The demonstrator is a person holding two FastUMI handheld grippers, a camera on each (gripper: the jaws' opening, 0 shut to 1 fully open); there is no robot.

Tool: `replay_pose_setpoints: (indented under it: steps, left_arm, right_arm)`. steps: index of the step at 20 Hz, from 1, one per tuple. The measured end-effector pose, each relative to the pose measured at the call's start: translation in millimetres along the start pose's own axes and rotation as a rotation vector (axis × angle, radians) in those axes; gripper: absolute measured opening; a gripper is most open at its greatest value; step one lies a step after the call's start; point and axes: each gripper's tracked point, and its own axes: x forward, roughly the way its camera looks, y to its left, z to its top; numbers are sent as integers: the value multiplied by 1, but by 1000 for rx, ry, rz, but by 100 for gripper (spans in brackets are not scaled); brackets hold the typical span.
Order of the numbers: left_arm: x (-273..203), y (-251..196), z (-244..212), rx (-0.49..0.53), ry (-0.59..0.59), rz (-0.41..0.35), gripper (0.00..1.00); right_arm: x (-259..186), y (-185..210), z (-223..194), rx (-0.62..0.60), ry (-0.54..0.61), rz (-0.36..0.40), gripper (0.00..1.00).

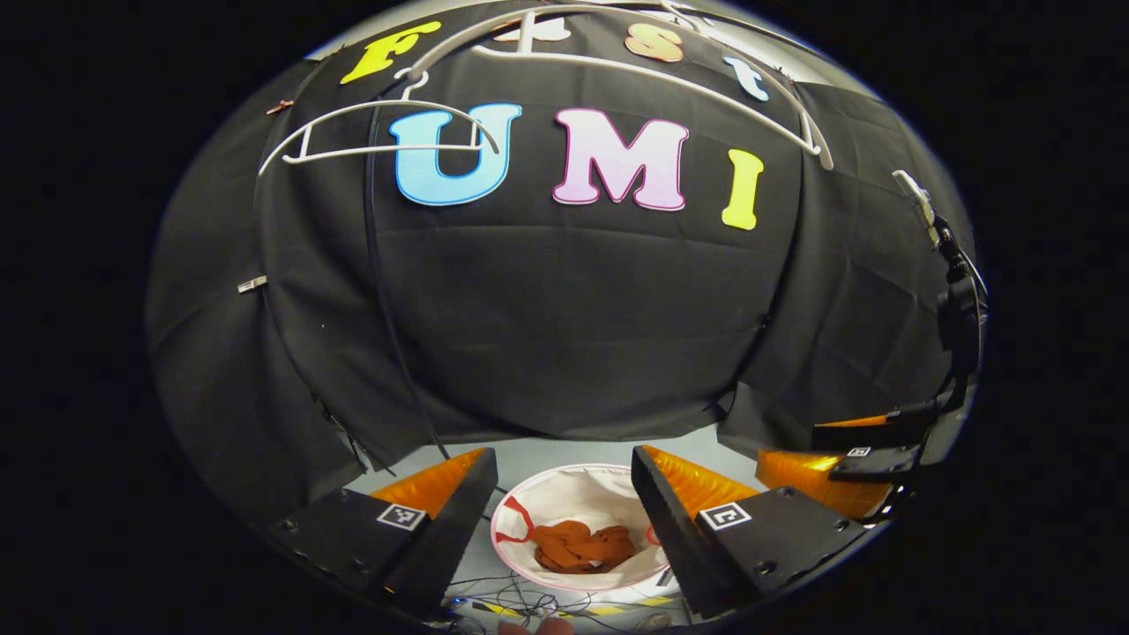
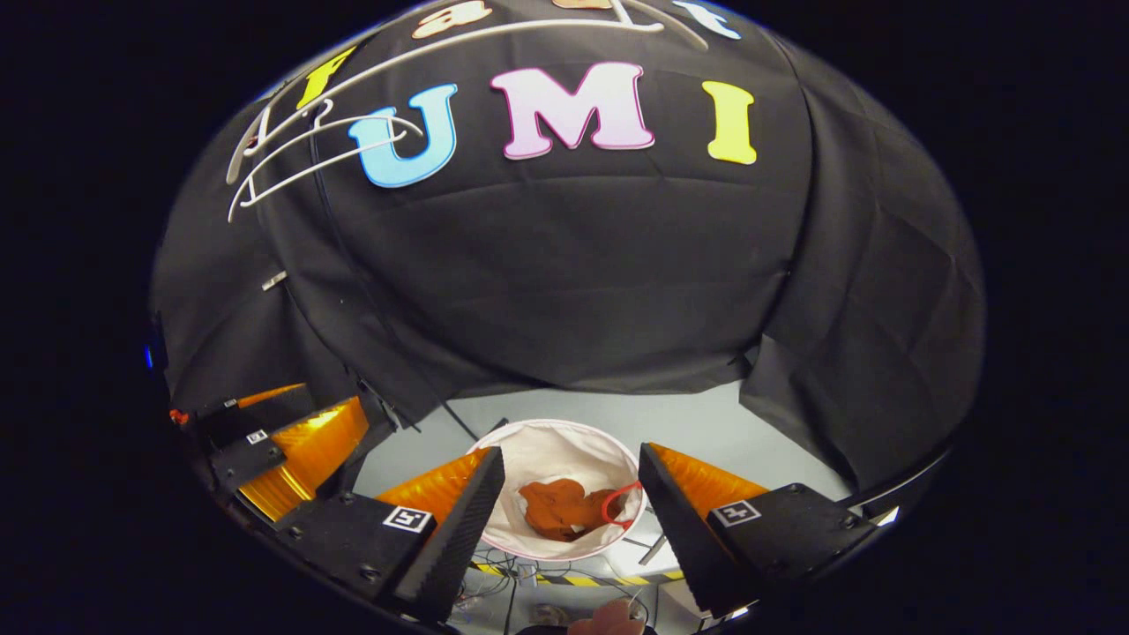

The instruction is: Grasp the clothes on the hanger with both hands and then place them into the laundry hamper below.

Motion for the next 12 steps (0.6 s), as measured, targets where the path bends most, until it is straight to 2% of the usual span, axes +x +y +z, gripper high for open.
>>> replay_pose_setpoints:
  steps: [7, 12]
  left_arm:
    - [-49, 1, 38, 23, -103, 5, 97]
    - [-99, -5, 72, 26, -203, 1, 96]
  right_arm:
    - [-56, 14, 58, 1, -174, -9, 98]
    - [-114, 26, 92, 6, -289, -16, 99]
